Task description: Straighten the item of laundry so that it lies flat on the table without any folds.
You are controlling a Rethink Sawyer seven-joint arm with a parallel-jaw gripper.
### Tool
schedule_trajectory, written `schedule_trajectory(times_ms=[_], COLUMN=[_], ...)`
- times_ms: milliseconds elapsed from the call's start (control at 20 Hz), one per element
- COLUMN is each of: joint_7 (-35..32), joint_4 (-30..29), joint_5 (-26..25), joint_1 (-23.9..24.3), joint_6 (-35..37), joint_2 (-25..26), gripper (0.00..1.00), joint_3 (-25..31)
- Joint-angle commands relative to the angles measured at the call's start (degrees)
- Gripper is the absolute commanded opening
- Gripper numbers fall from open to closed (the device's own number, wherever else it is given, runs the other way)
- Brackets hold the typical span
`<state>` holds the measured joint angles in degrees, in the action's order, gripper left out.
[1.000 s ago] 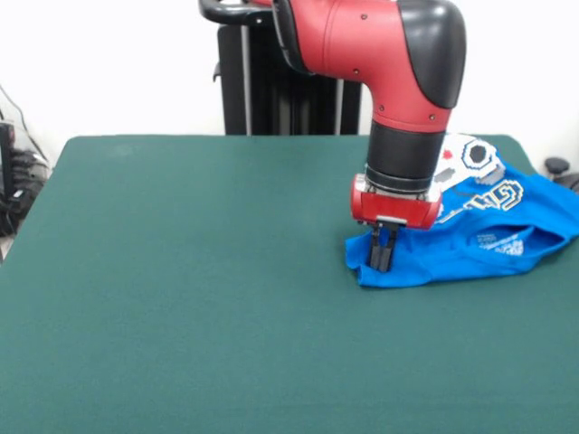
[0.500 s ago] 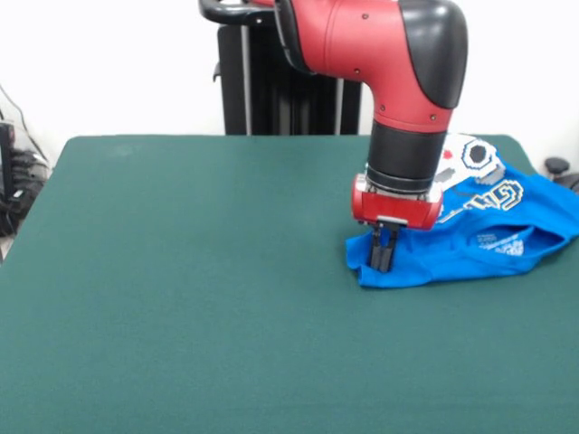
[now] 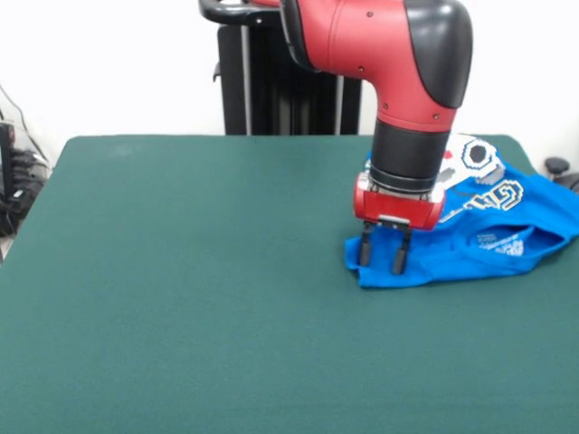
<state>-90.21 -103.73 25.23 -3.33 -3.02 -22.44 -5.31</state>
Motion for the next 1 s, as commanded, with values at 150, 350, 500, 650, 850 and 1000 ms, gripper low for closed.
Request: schedule_trajectory(times_ms=[150, 350, 500, 650, 850, 1000], joint_7=[-18.69, -18.47, -18.5, -18.81, -18.71, -19.45], joint_4=[-3.84, -4.58, -5.06, -5.12, -4.45, -5.06], joint_5=[5.57, 6.59, 6.74, 5.98, 6.24, 4.99], joint_1=[-1.04, -1.62, -1.1, 0.58, -0.34, 1.77], joint_6=[0.88, 2.48, 2.12, -0.62, -2.01, -3.71], joint_2=[0.64, -0.29, -0.17, 1.27, 2.54, 2.13], gripper=[1.0, 1.0, 1.0, 1.0, 0.0, 0.0], joint_3=[2.46, 1.69, 2.61, 5.27, 4.53, 6.53])
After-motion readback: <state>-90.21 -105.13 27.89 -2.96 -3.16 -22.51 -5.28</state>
